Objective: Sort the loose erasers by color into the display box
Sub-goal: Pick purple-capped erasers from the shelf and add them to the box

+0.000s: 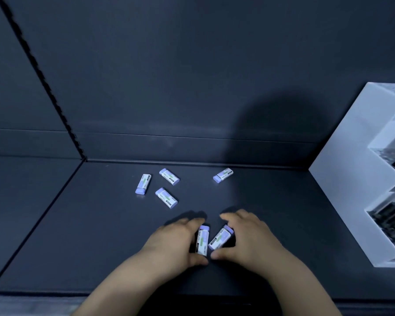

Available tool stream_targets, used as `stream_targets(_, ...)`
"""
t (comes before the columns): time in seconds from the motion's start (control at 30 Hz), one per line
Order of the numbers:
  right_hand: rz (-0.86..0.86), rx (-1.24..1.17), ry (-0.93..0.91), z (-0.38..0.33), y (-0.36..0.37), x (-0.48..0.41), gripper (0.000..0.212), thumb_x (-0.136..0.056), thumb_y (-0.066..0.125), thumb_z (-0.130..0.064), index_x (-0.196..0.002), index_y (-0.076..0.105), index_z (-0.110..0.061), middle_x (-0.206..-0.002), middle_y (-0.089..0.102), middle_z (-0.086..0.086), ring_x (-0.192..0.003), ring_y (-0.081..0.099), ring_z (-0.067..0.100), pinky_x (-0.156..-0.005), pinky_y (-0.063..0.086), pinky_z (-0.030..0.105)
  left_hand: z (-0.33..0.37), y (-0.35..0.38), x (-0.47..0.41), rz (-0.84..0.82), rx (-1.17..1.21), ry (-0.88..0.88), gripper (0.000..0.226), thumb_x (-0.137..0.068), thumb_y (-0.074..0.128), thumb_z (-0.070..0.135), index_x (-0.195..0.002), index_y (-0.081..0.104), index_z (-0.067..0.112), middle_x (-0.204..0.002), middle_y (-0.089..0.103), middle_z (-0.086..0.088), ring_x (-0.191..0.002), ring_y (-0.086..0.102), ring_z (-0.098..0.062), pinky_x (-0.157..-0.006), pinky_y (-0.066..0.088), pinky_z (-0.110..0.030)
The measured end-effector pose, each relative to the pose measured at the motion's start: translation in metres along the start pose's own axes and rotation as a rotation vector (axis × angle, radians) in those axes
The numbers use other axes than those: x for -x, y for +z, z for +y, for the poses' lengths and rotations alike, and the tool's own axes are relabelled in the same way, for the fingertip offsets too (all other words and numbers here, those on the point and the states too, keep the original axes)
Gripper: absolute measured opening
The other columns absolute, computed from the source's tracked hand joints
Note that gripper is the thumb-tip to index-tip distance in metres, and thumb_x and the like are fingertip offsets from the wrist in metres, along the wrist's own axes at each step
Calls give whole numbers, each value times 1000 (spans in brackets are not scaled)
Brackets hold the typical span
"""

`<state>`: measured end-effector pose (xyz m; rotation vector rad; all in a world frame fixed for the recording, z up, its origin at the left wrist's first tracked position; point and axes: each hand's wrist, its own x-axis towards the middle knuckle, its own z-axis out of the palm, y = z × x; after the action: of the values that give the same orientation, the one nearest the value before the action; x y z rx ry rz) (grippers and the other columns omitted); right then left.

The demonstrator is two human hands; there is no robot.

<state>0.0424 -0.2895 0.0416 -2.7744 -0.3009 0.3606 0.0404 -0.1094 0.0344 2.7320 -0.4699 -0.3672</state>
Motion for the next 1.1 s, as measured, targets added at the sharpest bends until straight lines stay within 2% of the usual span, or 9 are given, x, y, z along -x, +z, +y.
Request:
stream_targets(0.13, 23, 25, 117, -1, 1, 4, 73, -67, 67, -64, -123, 41, -25, -120, 45, -6, -115, 41, 16, -95, 37, 29, -2, -4, 0, -39, 10, 3, 71, -75, 69, 47, -135, 33, 38, -123, 48, 14, -113, 48, -10, -89, 40, -24)
stream_targets(0.2, 12, 42, 142, -1, 1, 6, 67, -66, 65, -67, -115, 45, -25, -115, 46, -6, -111, 42, 16, -92, 38, 29, -1, -5, 1, -41, 0, 6, 69, -75, 68, 47, -133, 33, 38, -124, 48, 14, -114, 47, -10, -88, 40, -24)
stream_targets(0.3, 46, 38, 132, -3, 3, 6, 64, -67, 62, -69, -112, 46, -27, -112, 45, -7, -109, 43, 15, -91, 38, 30, -1, -4, 0, -43, -11, 14, 70, -75, 69, 49, -134, 33, 37, -125, 49, 12, -115, 47, -11, -87, 39, -23)
stream_targets(0.4, 96, 54, 91, -7, 5, 6, 57, -70, 58, -66, -113, 46, -30, -111, 43, -10, -110, 42, 13, -91, 36, 29, 0, -5, 1, -26, -14, 17, 62, -75, 68, 51, -127, 37, 36, -118, 52, 12, -109, 50, -12, -78, 34, -21)
stream_targets(0.63, 187, -57, -89, -34, 7, 3, 54, -70, 62, -57, -118, 44, -41, -106, 39, -18, -106, 42, 5, -93, 34, 24, -25, -18, 23, 244, -121, 30, 62, -79, 58, 54, -131, 29, 38, -126, 47, 17, -119, 42, -8, -95, 30, -24)
stream_targets(0.7, 201, -60, -128, -49, 9, 1, 55, -71, 62, -55, -121, 43, -42, -108, 39, -19, -107, 41, 5, -95, 34, 25, -38, -23, 31, 317, -172, 33, 66, -74, 62, 55, -131, 33, 38, -123, 48, 18, -117, 45, -8, -92, 32, -27)
stream_targets(0.77, 208, -66, -160, -70, 15, -2, 55, -72, 62, -53, -122, 42, -41, -109, 39, -18, -107, 42, 5, -95, 34, 25, -58, -27, 40, 380, -225, 61, 72, -55, 75, 58, -118, 47, 36, -102, 59, 16, -97, 60, -11, -76, 43, -29)
stream_targets(0.83, 222, -83, -189, -95, 23, -7, 56, -73, 63, -51, -124, 43, -40, -109, 40, -18, -107, 43, 6, -94, 33, 24, -84, -28, 50, 432, -231, 71, 77, -40, 78, 60, -108, 52, 35, -86, 62, 16, -79, 65, -11, -62, 45, -25)
stream_targets(1.1, 210, -66, -221, -223, 66, -34, 63, -77, 63, -50, -133, 35, -43, -114, 39, -18, -110, 41, 2, -98, 31, 21, -203, -61, 111, 510, -257, 62, 76, -43, 80, 60, -108, 54, 31, -83, 62, 16, -75, 64, -12, -62, 45, -28)
